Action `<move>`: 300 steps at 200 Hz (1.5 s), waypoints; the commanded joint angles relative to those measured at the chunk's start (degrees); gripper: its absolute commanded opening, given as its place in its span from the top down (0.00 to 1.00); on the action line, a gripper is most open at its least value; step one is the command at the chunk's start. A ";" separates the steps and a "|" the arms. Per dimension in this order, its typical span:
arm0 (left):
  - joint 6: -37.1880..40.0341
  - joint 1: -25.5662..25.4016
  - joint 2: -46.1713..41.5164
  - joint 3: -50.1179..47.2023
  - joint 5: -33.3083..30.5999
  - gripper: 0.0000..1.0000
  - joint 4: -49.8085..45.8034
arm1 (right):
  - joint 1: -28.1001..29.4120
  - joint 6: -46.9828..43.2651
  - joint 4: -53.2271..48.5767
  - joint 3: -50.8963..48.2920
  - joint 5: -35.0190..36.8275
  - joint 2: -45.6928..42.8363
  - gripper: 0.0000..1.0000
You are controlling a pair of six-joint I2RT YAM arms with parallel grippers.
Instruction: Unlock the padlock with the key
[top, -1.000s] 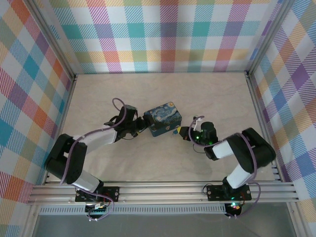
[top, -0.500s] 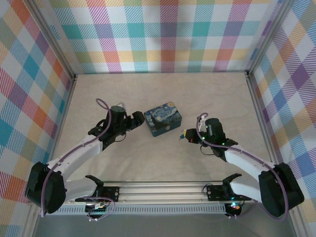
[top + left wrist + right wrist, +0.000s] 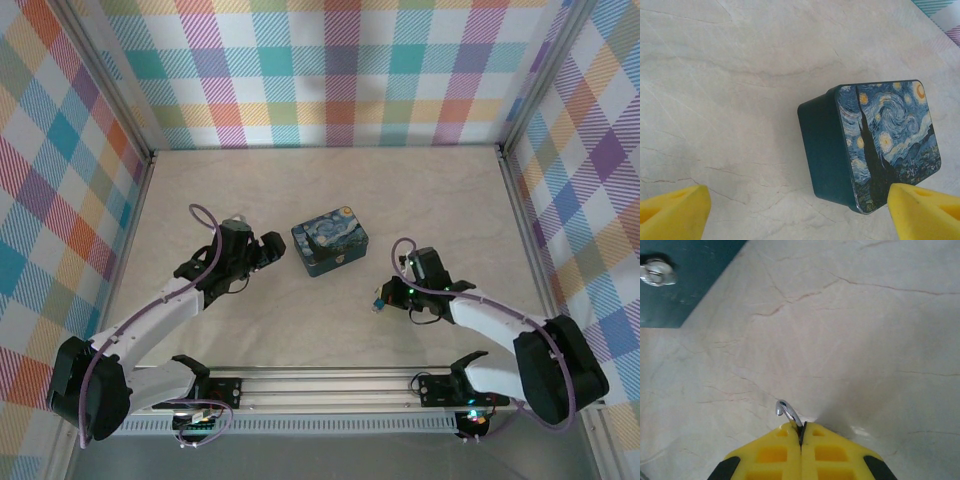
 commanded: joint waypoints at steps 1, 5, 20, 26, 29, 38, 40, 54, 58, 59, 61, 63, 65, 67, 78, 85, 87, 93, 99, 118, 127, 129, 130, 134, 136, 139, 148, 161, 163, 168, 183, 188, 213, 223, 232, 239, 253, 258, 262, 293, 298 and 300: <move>1.16 0.61 -1.41 0.04 -0.99 0.09 -1.76 | 0.41 -0.52 0.59 0.64 1.06 2.22 1.00; 1.12 0.64 -1.56 -0.02 -1.00 0.09 -1.78 | 0.39 -0.48 0.79 0.74 1.05 2.62 1.00; 1.84 0.64 -1.95 0.27 -1.09 0.09 -3.29 | 0.38 -0.54 1.43 0.92 1.02 3.87 0.98; 2.32 0.57 -2.08 0.55 -1.15 0.09 -4.23 | 0.33 -0.57 1.55 1.04 1.06 4.24 0.98; 2.49 0.57 -2.13 0.65 -1.20 0.09 -4.52 | 0.32 -0.60 1.60 1.08 1.14 4.41 0.98; 3.11 0.63 -2.44 1.10 -1.34 0.09 -5.48 | 0.32 -0.70 1.60 1.18 1.15 4.72 0.97; 3.19 0.59 -2.47 1.15 -1.39 0.09 -5.71 | 0.32 -0.70 1.62 1.20 1.15 4.77 0.97; 3.79 0.60 -3.21 1.54 -1.95 0.09 -6.73 | 0.32 -0.70 1.49 1.32 1.37 4.78 0.94; 3.82 0.59 -3.55 1.48 -2.12 0.09 -6.85 | 0.32 -0.70 1.48 1.25 1.42 4.73 0.93; 3.83 0.62 -3.63 1.51 -2.18 0.08 -6.86 | 0.32 -0.65 1.44 1.25 1.42 4.69 0.92; 3.90 0.63 -3.73 1.50 -2.28 0.08 -6.94 | 0.32 -0.75 1.34 1.18 1.46 4.65 0.92; 3.92 0.61 -3.83 1.49 -2.31 0.08 -7.02 | 0.32 -0.82 1.33 1.22 1.51 4.58 0.91; 3.92 0.58 -3.98 1.54 -2.42 0.08 -7.11 | 0.32 -0.82 1.25 1.17 1.51 4.56 0.90; 3.99 0.57 -4.15 1.48 -2.58 0.09 -7.19 | 0.32 -0.79 1.22 1.22 1.50 4.51 0.90; 4.19 0.59 -4.90 1.46 -3.12 0.08 -7.56 | 0.33 -0.87 0.87 1.22 1.76 4.06 0.87; 4.38 0.59 -5.31 1.39 -3.54 0.08 -7.91 | 0.38 -1.02 0.58 1.14 2.00 3.66 0.85; 4.39 0.58 -5.43 1.38 -3.68 0.08 -7.97 | 0.40 -1.04 0.53 1.15 2.07 3.56 0.84; 4.55 0.61 -5.69 1.47 -4.04 0.08 -8.36 | 0.33 -1.14 0.20 1.16 2.35 3.08 0.82; 4.69 0.67 -5.99 1.55 -4.42 0.08 -8.68 | 0.32 -1.34 -0.24 1.27 2.70 2.46 0.80; 5.24 0.73 -6.65 1.98 -5.63 0.08 -9.85 | 0.20 -2.05 -2.23 1.72 4.39 0.20 0.73; 5.41 0.67 -7.00 2.18 -6.35 0.08 -10.25 | 0.15 -2.50 -3.34 2.05 5.28 -0.91 0.70; 5.48 0.66 -7.10 2.23 -6.47 0.08 -10.33 | 0.08 -2.64 -3.57 2.12 5.46 -1.19 0.70; 5.58 0.66 -7.12 2.29 -6.50 0.08 -10.36 | 0.07 -2.59 -3.77 2.17 5.54 -1.35 0.69; 5.72 0.66 -7.17 2.34 -6.78 0.08 -10.43 | 0.00 -2.84 -4.26 2.40 5.97 -1.91 0.68; 5.80 0.70 -7.26 2.41 -6.99 0.08 -10.55 | -0.07 -2.95 -4.48 2.45 6.09 -2.16 0.68; 5.96 0.71 -7.35 2.53 -7.29 0.08 -10.65 | -0.11 -3.10 -4.77 2.62 6.27 -2.61 0.67; 6.36 0.75 -7.55 2.82 -8.32 0.08 -11.12 | -0.41 -3.70 -5.72 3.15 6.87 -3.82 0.65; 7.14 0.77 -8.00 3.56 -10.75 0.08 -12.13 | -0.97 -4.67 -6.75 4.10 7.92 -5.67 0.61; 7.32 0.75 -8.01 3.68 -11.19 0.08 -12.32 | -1.12 -4.88 -6.86 4.22 8.10 -5.98 0.60; 7.72 0.89 -8.23 3.87 -12.31 0.08 -12.62 | -1.44 -5.42 -7.15 4.61 8.45 -6.65 0.58; 9.77 0.99 -8.80 4.43 -16.35 0.07 -12.83 | -2.79 -7.29 -7.91 5.76 9.93 -8.65 0.50; 10.71 1.05 -8.97 4.46 -17.72 0.07 -12.65 | -3.35 -8.03 -8.24 6.17 10.42 -9.22 0.47; 15.53 2.19 -9.76 3.33 -25.90 0.00 -9.26 | -7.26 -11.64 -8.32 8.06 12.91 -12.22 0.36; 17.90 3.19 -9.86 2.26 -27.44 0.00 -6.23 | -8.92 -13.16 -7.62 8.43 14.29 -13.41 0.30; 20.23 4.25 -9.65 1.21 -27.94 0.00 -3.00 | -10.44 -14.45 -6.41 8.50 15.76 -14.37 0.25; 22.30 4.96 -9.22 0.45 -27.98 0.00 0.72 | -11.66 -15.39 -5.12 8.38 17.08 -14.94 0.20; 26.34 6.42 -7.64 -0.53 -27.57 0.00 5.26 | -14.05 -17.53 -1.33 7.49 18.88 -15.78 0.14; 27.96 6.90 -6.85 -0.88 -27.40 0.00 6.82 | -14.89 -18.57 0.57 6.91 19.24 -15.91 0.12; 29.10 7.33 -6.17 -1.18 -27.34 0.00 7.96 | -15.67 -19.31 2.51 6.30 19.94 -15.92 0.09; 37.52 10.89 -1.22 -4.42 -24.26 0.00 15.94 | -20.44 -25.02 15.14 1.40 23.19 -13.78 0.00; 37.79 11.50 -0.20 -4.81 -23.96 0.00 16.71 | -21.38 -25.73 16.77 0.82 23.16 -12.93 0.00; 37.81 11.76 0.07 -4.98 -23.88 0.00 16.95 | -21.74 -26.01 17.39 0.70 23.13 -12.49 0.00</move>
